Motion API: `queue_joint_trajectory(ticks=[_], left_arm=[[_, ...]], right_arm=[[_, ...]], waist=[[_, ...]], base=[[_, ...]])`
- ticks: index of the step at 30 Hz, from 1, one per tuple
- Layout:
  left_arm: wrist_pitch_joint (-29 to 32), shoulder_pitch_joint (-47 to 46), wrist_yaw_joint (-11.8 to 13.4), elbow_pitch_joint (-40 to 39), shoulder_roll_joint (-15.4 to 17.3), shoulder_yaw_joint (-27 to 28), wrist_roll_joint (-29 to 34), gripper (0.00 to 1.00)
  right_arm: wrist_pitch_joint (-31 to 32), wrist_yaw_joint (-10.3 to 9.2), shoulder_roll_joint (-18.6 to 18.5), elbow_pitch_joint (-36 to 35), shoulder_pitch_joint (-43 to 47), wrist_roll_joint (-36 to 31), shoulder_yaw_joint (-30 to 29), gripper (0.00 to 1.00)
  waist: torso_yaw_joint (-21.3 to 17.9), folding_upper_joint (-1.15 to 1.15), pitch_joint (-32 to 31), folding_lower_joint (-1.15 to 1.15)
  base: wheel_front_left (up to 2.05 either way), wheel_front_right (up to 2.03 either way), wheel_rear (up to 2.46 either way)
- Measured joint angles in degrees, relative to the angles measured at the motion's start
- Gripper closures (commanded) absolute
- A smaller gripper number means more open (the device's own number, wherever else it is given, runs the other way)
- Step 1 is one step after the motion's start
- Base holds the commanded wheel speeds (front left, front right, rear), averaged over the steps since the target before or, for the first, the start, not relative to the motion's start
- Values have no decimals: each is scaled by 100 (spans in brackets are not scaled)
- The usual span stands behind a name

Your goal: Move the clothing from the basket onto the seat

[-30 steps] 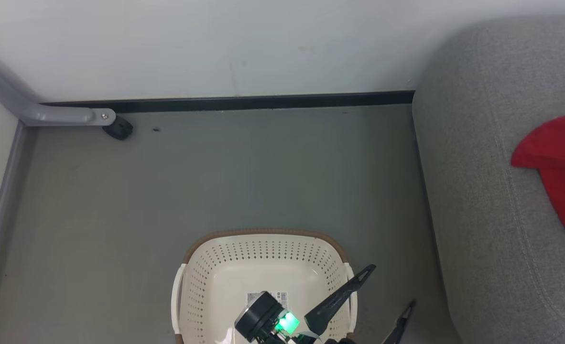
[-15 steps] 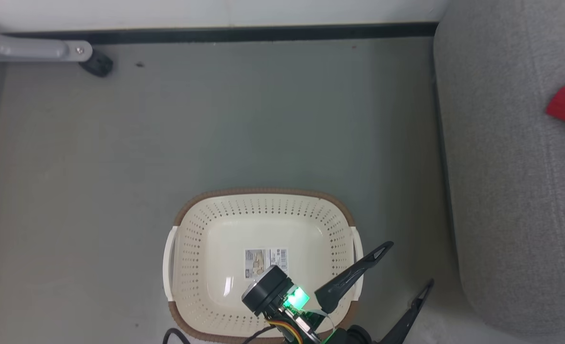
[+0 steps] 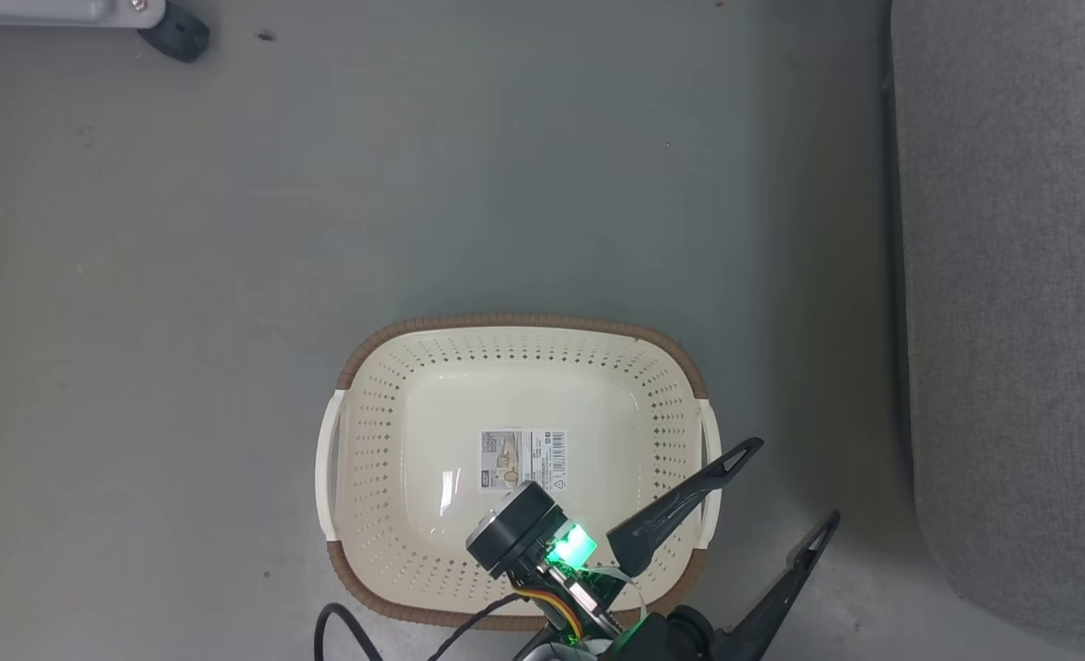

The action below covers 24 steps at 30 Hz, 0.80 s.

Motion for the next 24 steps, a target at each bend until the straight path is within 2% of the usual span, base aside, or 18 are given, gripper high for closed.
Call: queue_joint_trajectory(ticks=[6, 12, 13, 14, 24], left_arm=[[-94, -29, 0, 83, -1, -1, -78, 0], [-152, -101, 0, 182, -2, 11, -130, 0], [-152, -101, 0, 196, -2, 15, -130, 0], [-154, -101, 0, 208, -2, 21, -132, 0], [-222, -99, 0, 378, -4, 66, -190, 0]], right_arm=[[447, 0, 37, 183, 2, 353, 170, 100], [746, 0, 66, 56, 3, 502, 342, 100], [803, 0, 66, 13, 7, 531, 377, 53], [847, 0, 67, -22, 12, 557, 409, 0], [983, 0, 30, -158, 110, 698, 573, 0]], waist=[[-12, 0, 16, -1], [-34, 0, -13, -1], [-36, 0, -22, -1], [-39, 0, -31, -1], [-95, 0, -193, -1]], base=[[0, 0, 0], [0, 0, 0], [0, 0, 0], [0, 0, 0], [0, 0, 0]])
